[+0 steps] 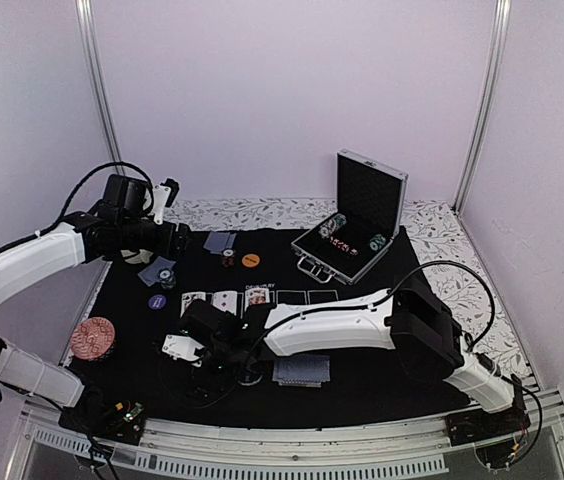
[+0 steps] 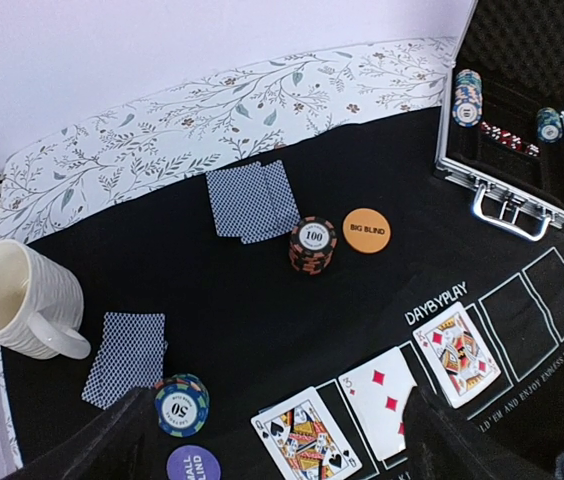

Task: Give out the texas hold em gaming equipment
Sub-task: Place the all-in button in the dealer area.

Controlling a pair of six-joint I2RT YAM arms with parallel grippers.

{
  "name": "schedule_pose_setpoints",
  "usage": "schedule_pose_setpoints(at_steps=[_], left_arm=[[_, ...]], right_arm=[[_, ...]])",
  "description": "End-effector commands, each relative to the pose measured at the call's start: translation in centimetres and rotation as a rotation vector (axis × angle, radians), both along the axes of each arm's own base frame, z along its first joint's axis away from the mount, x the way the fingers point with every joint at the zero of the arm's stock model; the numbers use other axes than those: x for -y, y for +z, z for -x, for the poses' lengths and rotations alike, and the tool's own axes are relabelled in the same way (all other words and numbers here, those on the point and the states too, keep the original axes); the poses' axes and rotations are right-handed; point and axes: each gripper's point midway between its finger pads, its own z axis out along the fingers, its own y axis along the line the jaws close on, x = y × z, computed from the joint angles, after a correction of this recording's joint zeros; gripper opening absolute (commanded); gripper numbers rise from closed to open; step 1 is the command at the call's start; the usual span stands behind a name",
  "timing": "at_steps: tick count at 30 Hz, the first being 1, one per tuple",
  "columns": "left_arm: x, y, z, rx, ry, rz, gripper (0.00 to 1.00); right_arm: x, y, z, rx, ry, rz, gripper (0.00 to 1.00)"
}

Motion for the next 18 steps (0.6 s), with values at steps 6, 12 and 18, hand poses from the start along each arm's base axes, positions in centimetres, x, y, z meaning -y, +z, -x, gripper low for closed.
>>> schedule_pose_setpoints(at_steps=[6, 12, 18], left_arm=[[-0.1, -0.4, -0.2, -0.004, -0.006, 0.006, 0.87], [0.1, -0.3, -0.2, -0.002, -0.021, 0.009, 0.86], [0.4, -0.3, -0.1, 0.000, -0.035, 0.018, 0.86]], right_arm=[[-0.1, 13.4, 0.4, 0.107, 0.048, -0.218, 0.99], [3.9, 16.1, -2.8, 0.193, -0.089, -0.225, 0.99], [11.4, 15.8, -7.7, 0.077, -0.348, -0.202, 0.99]])
